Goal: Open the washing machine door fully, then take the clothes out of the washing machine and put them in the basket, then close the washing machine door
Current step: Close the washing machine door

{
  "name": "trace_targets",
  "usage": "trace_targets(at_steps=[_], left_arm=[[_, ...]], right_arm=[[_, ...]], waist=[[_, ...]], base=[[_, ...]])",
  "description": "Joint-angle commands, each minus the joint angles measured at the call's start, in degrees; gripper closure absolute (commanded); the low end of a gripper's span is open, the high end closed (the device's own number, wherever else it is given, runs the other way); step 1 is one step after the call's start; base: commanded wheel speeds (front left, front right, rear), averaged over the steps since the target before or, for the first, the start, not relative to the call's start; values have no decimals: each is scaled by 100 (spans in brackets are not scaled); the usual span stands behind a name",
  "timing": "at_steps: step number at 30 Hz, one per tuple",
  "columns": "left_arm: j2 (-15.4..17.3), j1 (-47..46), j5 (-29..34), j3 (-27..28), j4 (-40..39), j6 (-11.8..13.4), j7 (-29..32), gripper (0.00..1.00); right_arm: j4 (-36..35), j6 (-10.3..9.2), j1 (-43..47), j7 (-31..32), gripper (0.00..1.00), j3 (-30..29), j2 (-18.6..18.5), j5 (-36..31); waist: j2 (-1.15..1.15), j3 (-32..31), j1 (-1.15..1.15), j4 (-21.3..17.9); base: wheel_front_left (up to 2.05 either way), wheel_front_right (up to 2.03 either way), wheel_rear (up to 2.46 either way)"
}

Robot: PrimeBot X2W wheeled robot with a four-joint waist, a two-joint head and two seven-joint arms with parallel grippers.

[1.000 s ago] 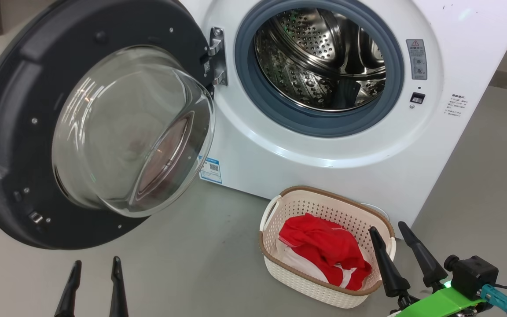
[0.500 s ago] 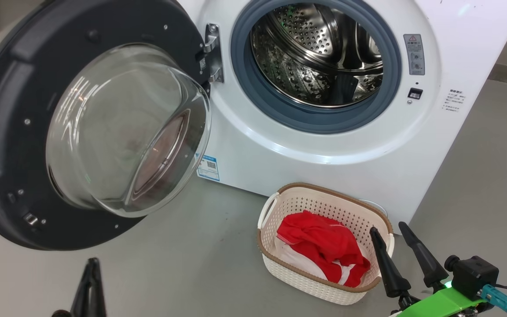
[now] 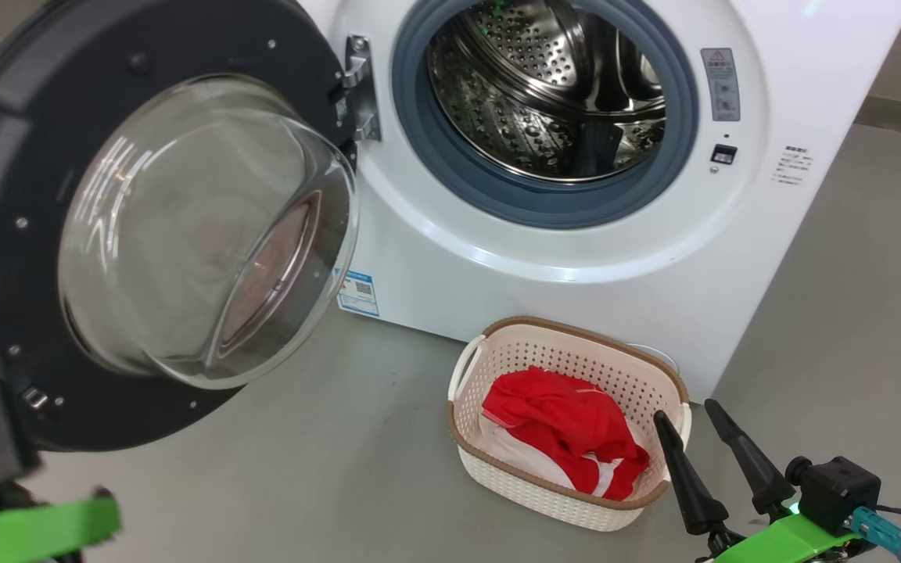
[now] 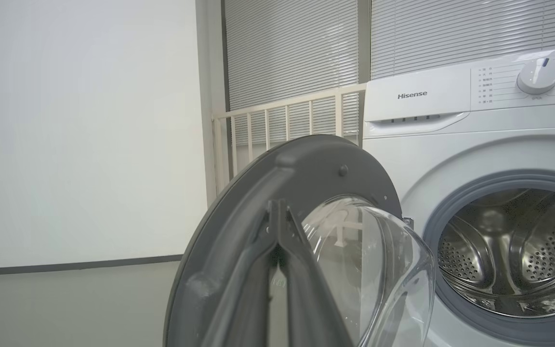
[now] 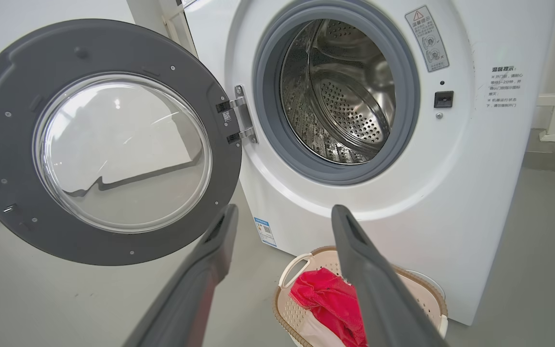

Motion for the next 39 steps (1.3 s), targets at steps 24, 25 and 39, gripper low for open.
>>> trace_targets(at_steps=[24,25,39], left_arm=[[1238,-3682,-2276,2544,3436,-431,455,100],[1296,-3813,-2390,2607,3646,-407,588,100],[1909,-4928,-3689,2972,5654,-456,3336,100]], right_arm=[[-18,20,-288,-36,0,230,-363,0],[-18,20,-299,-36,0,234,-378,0],[82,20,-443,-36,0,378,-488,74]], waist=[[0,266,0,-490],[0,282,0,-499],[0,507,0,-634]], base=[[0,0,0],[0,0,0],[0,0,0]])
